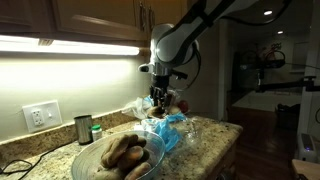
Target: Move potatoes from the plastic bag to the clear bowl
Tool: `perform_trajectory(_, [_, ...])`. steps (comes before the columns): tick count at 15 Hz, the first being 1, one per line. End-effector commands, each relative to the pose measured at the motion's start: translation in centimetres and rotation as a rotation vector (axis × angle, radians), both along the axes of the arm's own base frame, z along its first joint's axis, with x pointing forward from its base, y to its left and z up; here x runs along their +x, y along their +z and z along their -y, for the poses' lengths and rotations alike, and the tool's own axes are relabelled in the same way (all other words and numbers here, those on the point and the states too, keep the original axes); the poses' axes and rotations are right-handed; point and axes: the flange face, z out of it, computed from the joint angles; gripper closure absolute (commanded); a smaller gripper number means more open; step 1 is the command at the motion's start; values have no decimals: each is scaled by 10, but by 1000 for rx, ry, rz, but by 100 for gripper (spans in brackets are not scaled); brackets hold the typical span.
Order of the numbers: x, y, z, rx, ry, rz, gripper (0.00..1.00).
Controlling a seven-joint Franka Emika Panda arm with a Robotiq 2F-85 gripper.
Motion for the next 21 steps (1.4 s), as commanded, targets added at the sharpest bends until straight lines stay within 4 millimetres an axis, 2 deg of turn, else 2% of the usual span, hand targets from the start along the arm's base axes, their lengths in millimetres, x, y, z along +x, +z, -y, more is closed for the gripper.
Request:
perform_trajectory(1, [0, 9, -13, -7, 35, -1, 70])
perform_trajectory(9, [5, -2, -70, -15, 164, -38, 70])
perform_trajectory(21, [7, -21, -115, -27, 305, -123, 70])
